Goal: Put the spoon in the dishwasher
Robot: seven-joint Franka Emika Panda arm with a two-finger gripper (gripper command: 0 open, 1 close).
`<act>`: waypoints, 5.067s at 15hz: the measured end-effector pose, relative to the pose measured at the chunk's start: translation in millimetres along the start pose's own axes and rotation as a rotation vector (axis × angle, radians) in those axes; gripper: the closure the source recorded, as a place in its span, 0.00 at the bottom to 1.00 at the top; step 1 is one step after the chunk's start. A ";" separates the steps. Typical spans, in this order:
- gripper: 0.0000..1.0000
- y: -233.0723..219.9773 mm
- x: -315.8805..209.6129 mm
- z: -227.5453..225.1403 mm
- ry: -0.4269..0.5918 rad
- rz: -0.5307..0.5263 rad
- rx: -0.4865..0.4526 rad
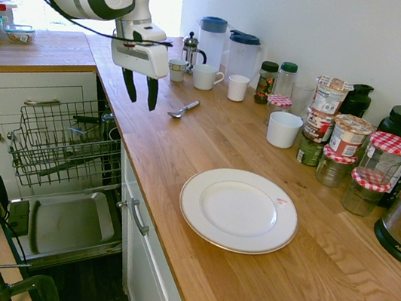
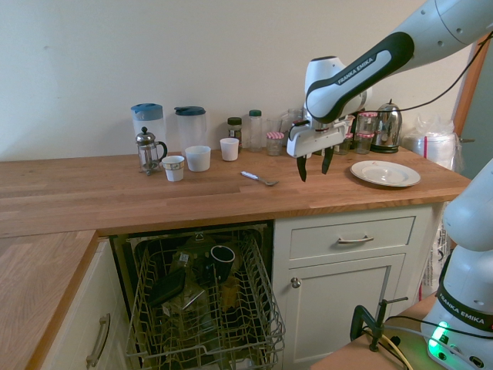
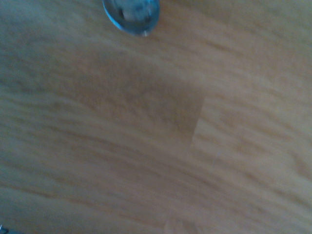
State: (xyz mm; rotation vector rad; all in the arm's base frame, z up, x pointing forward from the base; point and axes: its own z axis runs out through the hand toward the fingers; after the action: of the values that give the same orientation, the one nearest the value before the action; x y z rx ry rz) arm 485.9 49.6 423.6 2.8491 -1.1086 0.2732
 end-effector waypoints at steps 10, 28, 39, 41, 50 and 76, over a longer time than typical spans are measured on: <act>0.00 -126.6 66.0 24.8 -0.048 -0.231 0.058; 1.00 -147.2 99.2 107.0 -0.132 -0.163 0.089; 1.00 -147.6 103.5 108.3 -0.130 -0.158 0.080; 1.00 -152.7 98.1 107.5 -0.130 -0.162 0.080; 1.00 -150.5 101.4 107.6 -0.128 -0.115 0.075; 1.00 -161.7 -307.4 10.1 -0.110 0.322 0.085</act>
State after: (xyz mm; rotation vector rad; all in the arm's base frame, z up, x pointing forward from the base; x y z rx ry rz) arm 374.1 371.3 354.5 2.7748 -1.6168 0.1870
